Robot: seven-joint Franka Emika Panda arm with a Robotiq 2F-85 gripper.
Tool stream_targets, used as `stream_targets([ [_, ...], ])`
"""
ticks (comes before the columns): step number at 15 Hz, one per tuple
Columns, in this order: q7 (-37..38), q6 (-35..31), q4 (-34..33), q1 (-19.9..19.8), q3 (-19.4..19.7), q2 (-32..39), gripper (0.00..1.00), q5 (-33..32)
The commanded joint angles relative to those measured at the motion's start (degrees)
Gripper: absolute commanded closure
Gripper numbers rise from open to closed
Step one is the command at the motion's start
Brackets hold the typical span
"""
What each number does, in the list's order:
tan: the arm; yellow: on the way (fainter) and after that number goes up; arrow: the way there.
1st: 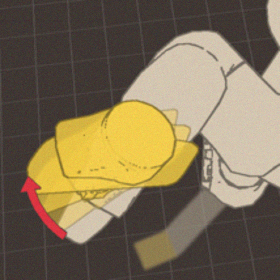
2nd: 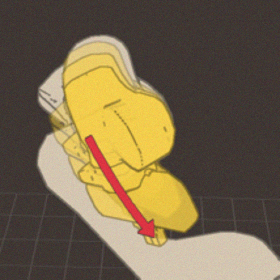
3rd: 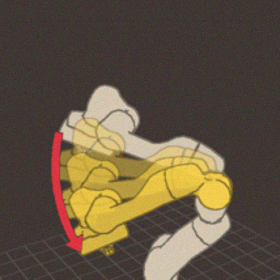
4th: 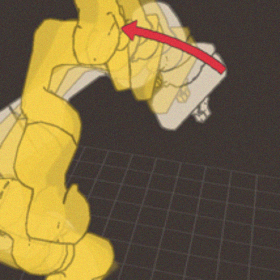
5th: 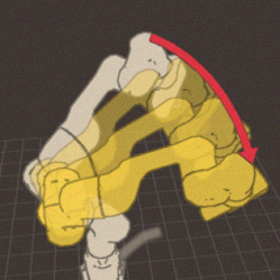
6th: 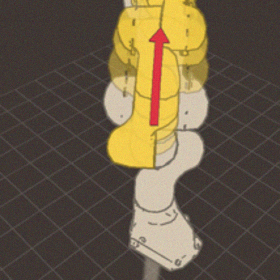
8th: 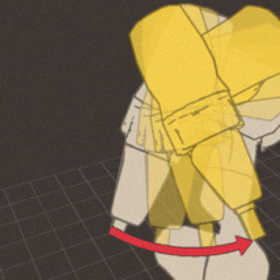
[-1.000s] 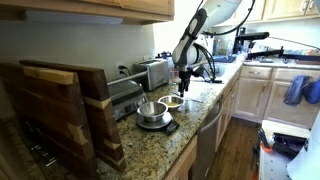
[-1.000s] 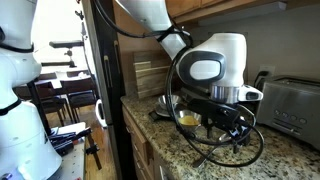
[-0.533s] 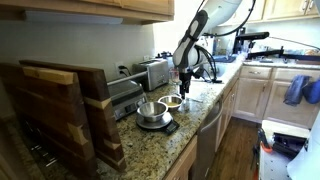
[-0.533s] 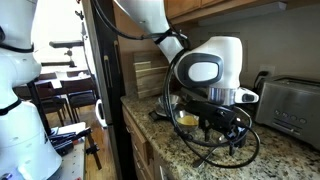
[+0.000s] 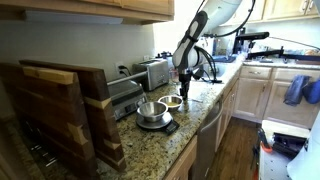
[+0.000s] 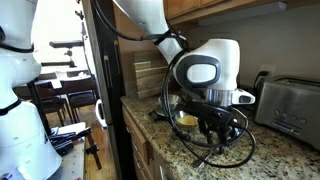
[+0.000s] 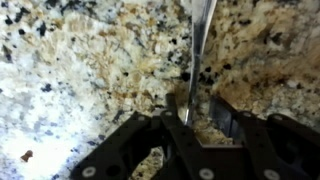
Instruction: Use the silver spoon to scoop out the contents in the right bowl into the left bowl
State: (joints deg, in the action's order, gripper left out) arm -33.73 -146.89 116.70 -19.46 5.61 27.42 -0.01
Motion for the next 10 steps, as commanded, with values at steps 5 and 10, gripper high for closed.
stream_targets([
  [5,-0.5,-1.3,2.3,-1.2,-1.2,-1.6,0.98,0.5],
  [10,-0.1,-0.6,2.5,-1.1,-0.9,-2.3,0.93,0.5],
])
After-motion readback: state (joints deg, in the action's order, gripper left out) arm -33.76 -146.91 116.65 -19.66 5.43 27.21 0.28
